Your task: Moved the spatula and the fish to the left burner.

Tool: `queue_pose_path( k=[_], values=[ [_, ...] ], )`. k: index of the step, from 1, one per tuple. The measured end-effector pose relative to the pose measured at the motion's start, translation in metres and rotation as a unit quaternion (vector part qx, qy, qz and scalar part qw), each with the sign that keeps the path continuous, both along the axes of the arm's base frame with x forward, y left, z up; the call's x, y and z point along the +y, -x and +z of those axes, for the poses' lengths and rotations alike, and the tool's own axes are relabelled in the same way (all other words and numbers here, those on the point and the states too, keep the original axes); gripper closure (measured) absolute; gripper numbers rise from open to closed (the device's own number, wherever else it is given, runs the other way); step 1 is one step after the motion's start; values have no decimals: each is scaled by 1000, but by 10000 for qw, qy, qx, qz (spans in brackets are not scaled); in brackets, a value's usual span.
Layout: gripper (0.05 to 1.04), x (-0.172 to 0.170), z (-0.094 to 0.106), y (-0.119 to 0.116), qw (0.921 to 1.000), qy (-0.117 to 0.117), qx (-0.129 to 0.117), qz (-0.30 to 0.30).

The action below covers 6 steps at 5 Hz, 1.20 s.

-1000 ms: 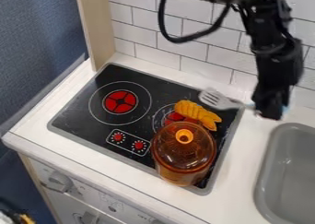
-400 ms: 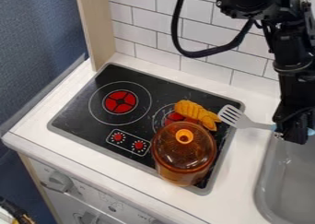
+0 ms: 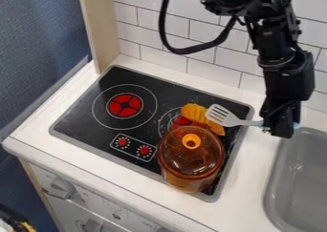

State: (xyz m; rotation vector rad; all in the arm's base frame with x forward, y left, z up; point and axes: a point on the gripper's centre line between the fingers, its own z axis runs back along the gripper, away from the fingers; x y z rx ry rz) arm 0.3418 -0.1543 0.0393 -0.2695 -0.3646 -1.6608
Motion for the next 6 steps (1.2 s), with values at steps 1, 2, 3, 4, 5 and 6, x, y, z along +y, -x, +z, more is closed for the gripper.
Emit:
queue_pose_path(
  k=[1, 2, 3, 4, 5, 6],
  values=[
    [753, 14, -15, 3, 9997, -5, 212, 146],
    [753, 31, -27, 6, 9987, -107, 362, 332],
    [753, 47, -33, 4, 9975, -186, 418, 536],
    [753, 71, -35, -2, 9948, -305, 424, 871],
    [753, 97, -35, -4, 9910, -439, 483, 1168],
    [753, 129, -18, -10, 9861, -528, 297, 1544]
  ],
)
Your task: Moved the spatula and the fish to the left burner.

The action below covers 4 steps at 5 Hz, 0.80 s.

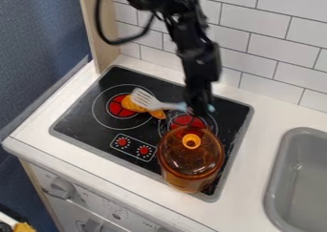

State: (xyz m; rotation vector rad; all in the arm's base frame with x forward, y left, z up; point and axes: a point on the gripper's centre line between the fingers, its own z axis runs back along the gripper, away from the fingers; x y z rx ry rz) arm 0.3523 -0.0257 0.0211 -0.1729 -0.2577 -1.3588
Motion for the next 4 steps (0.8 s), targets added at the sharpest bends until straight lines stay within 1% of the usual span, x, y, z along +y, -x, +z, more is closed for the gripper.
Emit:
queue_pose_path(
  k=[1, 2, 3, 4],
  values=[
    [753, 30, 2, 0, 9993, -176, 1, 333],
    [753, 57, -4, 10, 9975, -326, 141, 615],
    [753, 69, -5, 14, 9960, -428, 236, 748],
    [753, 71, -6, 16, 9958, -501, 265, 714]
  ],
)
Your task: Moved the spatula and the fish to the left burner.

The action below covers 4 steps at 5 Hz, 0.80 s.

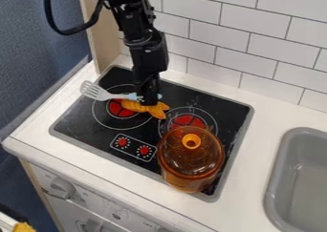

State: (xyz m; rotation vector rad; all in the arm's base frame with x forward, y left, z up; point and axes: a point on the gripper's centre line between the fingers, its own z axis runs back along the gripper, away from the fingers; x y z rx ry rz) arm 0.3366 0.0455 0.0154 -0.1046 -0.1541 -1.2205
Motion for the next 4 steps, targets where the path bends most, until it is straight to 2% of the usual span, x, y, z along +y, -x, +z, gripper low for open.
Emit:
queue_pose_path(
  k=[1, 3, 4],
  values=[
    [753, 1, 14, 3, 9997, -113, -180, -115],
    [753, -3, 25, 31, 9946, -453, -613, -706],
    [753, -2, 17, 38, 9940, -589, -544, -740]
  ],
)
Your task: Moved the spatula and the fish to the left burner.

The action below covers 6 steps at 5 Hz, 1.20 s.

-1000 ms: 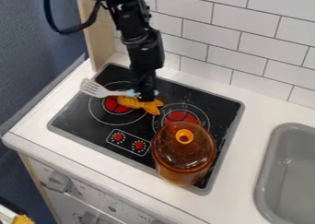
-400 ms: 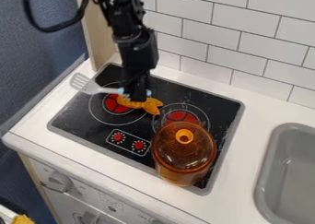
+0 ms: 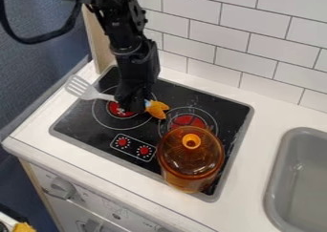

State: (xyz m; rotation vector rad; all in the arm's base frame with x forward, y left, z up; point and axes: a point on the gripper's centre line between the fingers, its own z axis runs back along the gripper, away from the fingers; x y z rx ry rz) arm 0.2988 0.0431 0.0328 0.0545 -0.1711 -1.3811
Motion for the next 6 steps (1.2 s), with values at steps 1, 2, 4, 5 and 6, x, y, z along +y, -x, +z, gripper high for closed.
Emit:
queue_pose_path(
  k=[1, 2, 4, 5, 6],
  values=[
    [753, 0, -28, 0, 9999, 27, 144, -38],
    [753, 0, -39, 2, 9994, 28, 309, -134],
    [378, -7, -43, 2, 9986, 58, 440, -283],
    [108, -11, -41, -1, 9984, 10, 469, -309],
    [77, -16, -30, -3, 9984, -42, 440, -347]
  ],
)
